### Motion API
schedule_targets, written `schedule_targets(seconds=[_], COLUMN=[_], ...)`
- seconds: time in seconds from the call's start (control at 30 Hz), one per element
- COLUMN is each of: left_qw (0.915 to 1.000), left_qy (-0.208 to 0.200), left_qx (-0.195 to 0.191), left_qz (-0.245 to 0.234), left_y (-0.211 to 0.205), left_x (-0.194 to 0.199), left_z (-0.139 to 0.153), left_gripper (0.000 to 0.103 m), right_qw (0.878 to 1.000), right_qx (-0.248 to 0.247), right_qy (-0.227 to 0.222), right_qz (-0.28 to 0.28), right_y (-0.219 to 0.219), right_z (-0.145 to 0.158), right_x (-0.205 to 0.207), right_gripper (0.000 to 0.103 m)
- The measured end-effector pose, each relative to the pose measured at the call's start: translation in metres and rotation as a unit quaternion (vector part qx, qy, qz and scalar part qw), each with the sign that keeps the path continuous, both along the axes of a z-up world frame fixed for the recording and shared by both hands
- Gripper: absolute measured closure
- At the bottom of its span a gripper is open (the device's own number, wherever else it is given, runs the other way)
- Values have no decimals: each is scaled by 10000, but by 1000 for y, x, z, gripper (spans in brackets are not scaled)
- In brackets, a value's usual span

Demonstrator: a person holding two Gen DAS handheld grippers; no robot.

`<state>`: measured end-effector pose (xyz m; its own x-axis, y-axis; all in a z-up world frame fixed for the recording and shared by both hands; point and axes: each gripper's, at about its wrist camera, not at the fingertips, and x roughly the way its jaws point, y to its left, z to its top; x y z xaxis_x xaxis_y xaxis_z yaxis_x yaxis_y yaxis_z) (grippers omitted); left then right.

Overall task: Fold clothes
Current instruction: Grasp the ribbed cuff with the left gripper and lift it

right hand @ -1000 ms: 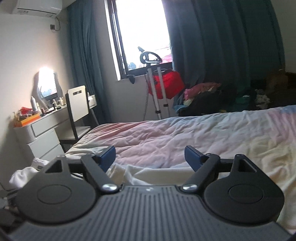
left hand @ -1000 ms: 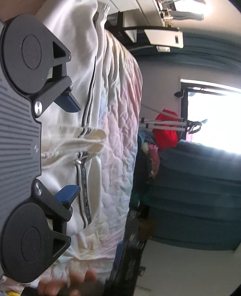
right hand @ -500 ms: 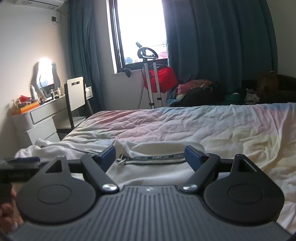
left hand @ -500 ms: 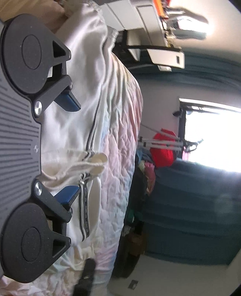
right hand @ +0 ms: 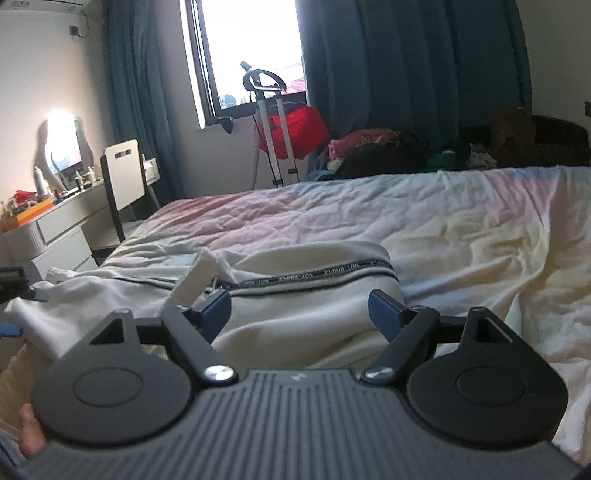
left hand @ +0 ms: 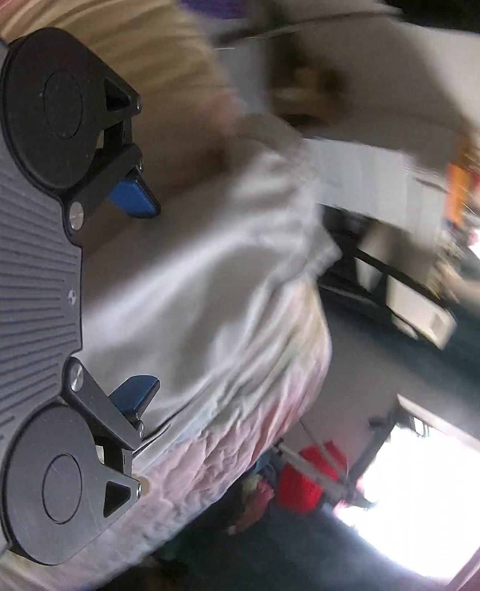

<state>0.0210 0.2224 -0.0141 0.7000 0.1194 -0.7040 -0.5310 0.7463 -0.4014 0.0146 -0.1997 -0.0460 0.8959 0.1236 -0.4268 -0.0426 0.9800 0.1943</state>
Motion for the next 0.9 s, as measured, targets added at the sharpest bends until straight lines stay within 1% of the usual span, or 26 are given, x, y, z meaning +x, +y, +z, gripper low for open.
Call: schedule_targets(seconds=[0.07,0.13,0.23,0.3,0.37,0.47,0.53,0.63,0.67,0.73,0.8,0.83,0.9], left_qw=[9975,9923,9855,9836,9826,9841,9858,9860,9856,9857,9863,9868,9876], left_qy=[168,244,323,328,233,116,63,-29,-56,-191,-316,-373,-486], left_qx=[-580,-1095,-1566,-1620,-1646,-1499,-1326,-1157,-1135,-1054,-976,-939,-864], left_qz=[363,529,573,715,825,945,1025,1205,1255,1299,1295,1269,1217], left_y=[25,45,62,68,70,77,83,98,102,108,113,114,117], left_x=[-2,-4,4,9,13,19,22,23,21,17,14,13,11], left_z=[-12,-25,-38,-43,-45,-46,-44,-44,-44,-43,-42,-41,-40], left_gripper=[10,10,10,9,8,8,9,12,13,20,34,39,56], right_qw=[10000,9998,9997,9993,9987,9975,9962,9933,9928,9922,9926,9928,9933], right_qx=[5,-12,-18,106,157,-36,-193,-392,-483,-640,-623,-605,-573], right_qy=[91,171,215,216,252,317,398,624,621,564,509,494,465], right_qz=[1,42,145,285,423,627,751,890,902,910,912,906,893], right_y=[2,5,12,16,23,40,53,71,74,79,77,76,73], right_z=[-5,-10,-18,-25,-31,-44,-52,-66,-68,-69,-66,-64,-61], right_x=[3,5,9,14,21,32,40,47,47,45,42,41,40], right_gripper=[20,20,20,20,20,20,20,20,20,20,20,20,20])
